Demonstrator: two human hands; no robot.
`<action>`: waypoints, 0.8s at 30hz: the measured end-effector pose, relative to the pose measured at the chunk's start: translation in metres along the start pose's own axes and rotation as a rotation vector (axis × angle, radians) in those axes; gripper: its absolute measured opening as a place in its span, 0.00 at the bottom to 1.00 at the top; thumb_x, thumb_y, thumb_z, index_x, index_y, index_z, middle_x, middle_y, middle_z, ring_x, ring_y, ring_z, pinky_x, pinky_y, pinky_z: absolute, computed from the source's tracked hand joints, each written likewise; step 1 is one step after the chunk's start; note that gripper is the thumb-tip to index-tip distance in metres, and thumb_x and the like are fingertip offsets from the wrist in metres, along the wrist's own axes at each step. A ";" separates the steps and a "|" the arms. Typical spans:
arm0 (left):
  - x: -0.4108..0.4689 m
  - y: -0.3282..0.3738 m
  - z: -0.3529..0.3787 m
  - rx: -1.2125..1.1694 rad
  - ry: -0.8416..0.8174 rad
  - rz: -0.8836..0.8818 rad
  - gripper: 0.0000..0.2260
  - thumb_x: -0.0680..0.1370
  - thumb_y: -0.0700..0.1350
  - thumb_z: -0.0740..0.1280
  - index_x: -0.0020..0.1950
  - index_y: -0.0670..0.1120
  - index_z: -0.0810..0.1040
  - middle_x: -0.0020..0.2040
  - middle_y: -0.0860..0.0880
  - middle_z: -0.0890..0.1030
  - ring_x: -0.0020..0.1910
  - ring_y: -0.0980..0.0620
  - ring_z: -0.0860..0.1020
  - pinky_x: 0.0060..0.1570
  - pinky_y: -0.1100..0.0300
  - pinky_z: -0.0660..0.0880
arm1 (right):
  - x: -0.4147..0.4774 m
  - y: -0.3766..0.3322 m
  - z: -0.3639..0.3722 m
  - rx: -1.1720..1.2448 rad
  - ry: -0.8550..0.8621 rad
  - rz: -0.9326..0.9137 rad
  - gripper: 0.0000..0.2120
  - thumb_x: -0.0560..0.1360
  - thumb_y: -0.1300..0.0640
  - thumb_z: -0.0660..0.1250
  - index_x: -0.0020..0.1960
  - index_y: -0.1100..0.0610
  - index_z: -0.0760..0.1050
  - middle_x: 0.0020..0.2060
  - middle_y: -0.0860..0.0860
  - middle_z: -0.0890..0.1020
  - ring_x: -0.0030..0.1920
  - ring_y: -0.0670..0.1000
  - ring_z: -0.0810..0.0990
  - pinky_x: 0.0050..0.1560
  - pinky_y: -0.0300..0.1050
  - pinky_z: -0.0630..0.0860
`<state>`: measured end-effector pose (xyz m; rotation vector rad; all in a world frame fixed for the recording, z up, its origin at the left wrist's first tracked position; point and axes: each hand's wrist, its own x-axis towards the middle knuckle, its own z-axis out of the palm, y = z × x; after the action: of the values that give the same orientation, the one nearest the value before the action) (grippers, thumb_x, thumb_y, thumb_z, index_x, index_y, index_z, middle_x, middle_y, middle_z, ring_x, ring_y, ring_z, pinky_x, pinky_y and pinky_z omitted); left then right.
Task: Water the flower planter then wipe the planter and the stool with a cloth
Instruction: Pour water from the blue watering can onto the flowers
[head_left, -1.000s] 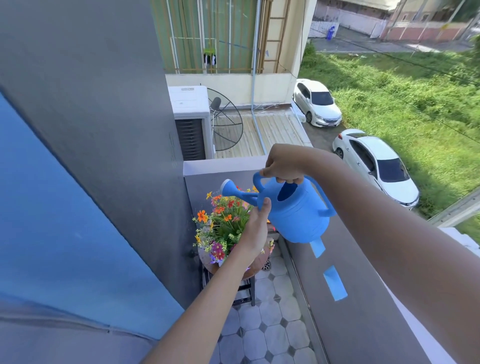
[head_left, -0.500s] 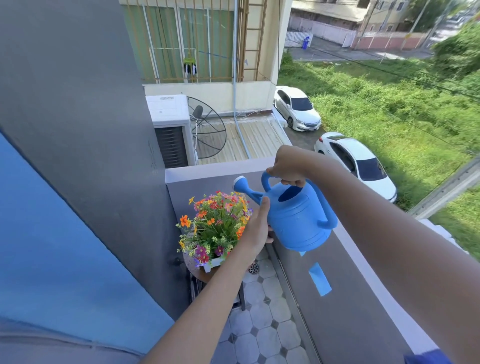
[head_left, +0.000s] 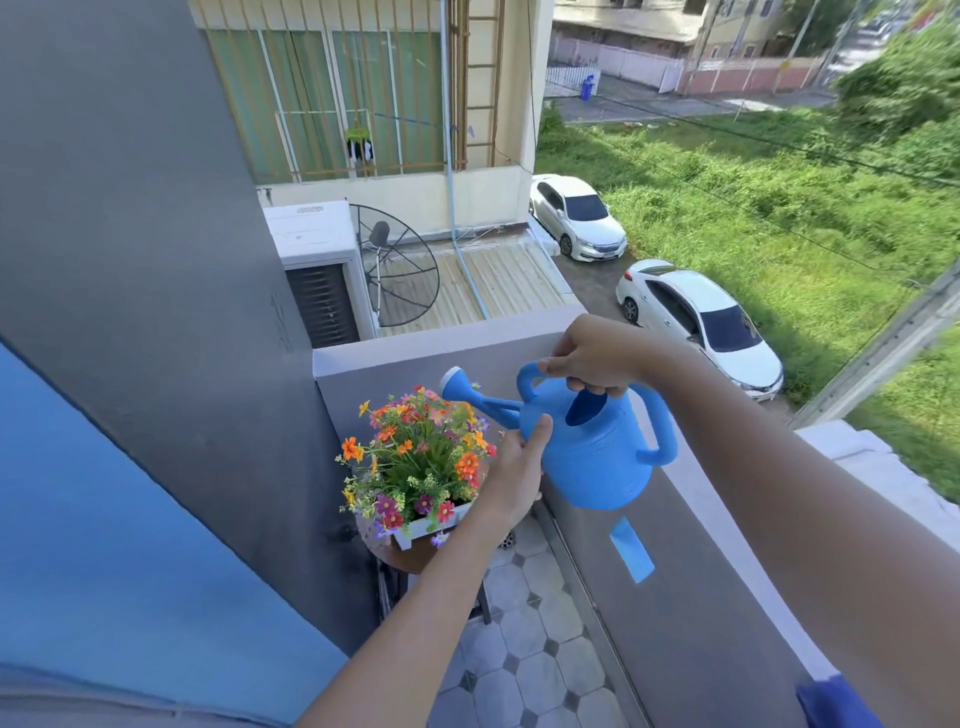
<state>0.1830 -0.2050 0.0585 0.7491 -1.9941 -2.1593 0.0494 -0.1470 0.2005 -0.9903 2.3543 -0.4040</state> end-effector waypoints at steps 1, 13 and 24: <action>0.003 -0.002 0.002 0.012 0.017 -0.012 0.14 0.78 0.67 0.58 0.48 0.59 0.75 0.46 0.53 0.76 0.48 0.47 0.76 0.50 0.51 0.73 | -0.002 0.009 0.004 0.038 0.026 0.014 0.19 0.82 0.49 0.64 0.41 0.63 0.78 0.32 0.55 0.77 0.29 0.56 0.70 0.30 0.44 0.70; 0.058 -0.030 0.100 0.322 -0.144 -0.011 0.17 0.76 0.64 0.59 0.56 0.57 0.78 0.53 0.53 0.83 0.53 0.50 0.80 0.56 0.47 0.77 | -0.068 0.161 0.081 0.982 0.588 0.320 0.14 0.82 0.54 0.61 0.41 0.59 0.74 0.34 0.57 0.72 0.24 0.50 0.63 0.26 0.40 0.61; 0.099 -0.048 0.229 0.426 -0.504 0.025 0.19 0.75 0.62 0.64 0.62 0.55 0.77 0.53 0.51 0.84 0.50 0.51 0.81 0.45 0.60 0.74 | -0.102 0.246 0.093 1.486 1.045 0.511 0.09 0.84 0.60 0.55 0.48 0.60 0.70 0.38 0.55 0.73 0.23 0.48 0.67 0.24 0.42 0.65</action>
<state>0.0117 -0.0311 -0.0115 0.2119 -2.7457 -2.0797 0.0250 0.0900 0.0493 0.6695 1.9096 -2.3073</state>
